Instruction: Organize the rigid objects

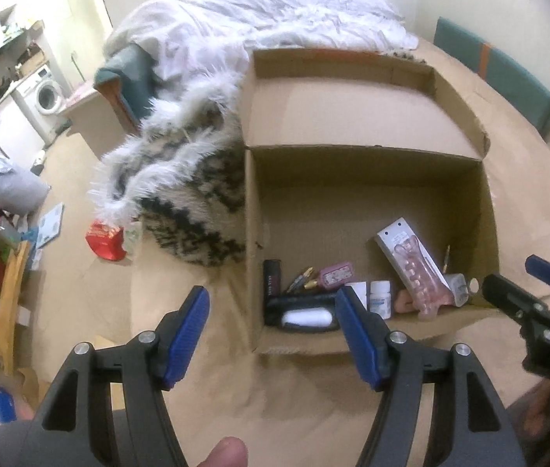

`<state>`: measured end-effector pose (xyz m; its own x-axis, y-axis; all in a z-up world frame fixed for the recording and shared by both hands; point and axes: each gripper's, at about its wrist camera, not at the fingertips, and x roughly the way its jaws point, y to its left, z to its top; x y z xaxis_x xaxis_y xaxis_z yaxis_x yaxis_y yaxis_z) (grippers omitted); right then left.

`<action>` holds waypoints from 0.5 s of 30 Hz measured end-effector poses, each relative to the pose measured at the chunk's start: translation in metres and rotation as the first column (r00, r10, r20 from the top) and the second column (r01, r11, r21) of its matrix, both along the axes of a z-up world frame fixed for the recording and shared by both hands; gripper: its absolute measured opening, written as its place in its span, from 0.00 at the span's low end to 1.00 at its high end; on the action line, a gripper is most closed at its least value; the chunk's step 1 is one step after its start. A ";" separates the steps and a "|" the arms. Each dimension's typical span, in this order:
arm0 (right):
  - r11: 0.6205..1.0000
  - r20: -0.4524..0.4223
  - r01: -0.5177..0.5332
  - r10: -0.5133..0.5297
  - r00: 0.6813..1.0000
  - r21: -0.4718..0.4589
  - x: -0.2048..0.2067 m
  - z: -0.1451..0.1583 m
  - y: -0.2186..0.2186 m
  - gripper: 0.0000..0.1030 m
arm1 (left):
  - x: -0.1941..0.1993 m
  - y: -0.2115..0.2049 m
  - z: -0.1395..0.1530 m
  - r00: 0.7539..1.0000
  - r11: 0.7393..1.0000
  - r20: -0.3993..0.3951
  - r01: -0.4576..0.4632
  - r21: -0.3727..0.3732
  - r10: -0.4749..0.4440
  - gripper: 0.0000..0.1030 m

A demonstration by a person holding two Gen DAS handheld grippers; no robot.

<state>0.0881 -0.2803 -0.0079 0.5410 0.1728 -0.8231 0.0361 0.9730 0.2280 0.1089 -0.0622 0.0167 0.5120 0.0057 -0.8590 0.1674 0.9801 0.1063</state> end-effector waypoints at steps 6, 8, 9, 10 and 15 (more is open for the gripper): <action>1.000 0.047 -0.002 0.002 0.999 -0.009 -0.030 0.021 0.002 1.00 | -0.025 0.021 0.013 1.000 0.998 0.019 -0.010 -0.067 0.011 0.79; 1.000 0.069 0.004 -0.004 0.998 -0.003 -0.042 0.025 0.003 1.00 | -0.035 0.026 0.015 0.999 0.997 0.046 -0.007 -0.077 0.010 0.81; 1.000 0.071 0.006 -0.006 0.997 -0.002 -0.046 0.026 0.004 1.00 | -0.039 0.028 0.015 0.998 0.997 0.063 0.000 -0.082 0.006 0.83; 1.000 0.074 0.007 -0.007 0.997 -0.006 -0.051 0.026 0.004 1.00 | -0.042 0.030 0.015 0.997 0.997 0.082 0.005 -0.082 0.002 0.88; 0.998 0.137 0.034 -0.027 0.990 -0.047 -0.065 0.024 0.007 1.00 | -0.054 0.041 0.008 0.993 0.990 0.116 0.002 -0.140 0.014 0.99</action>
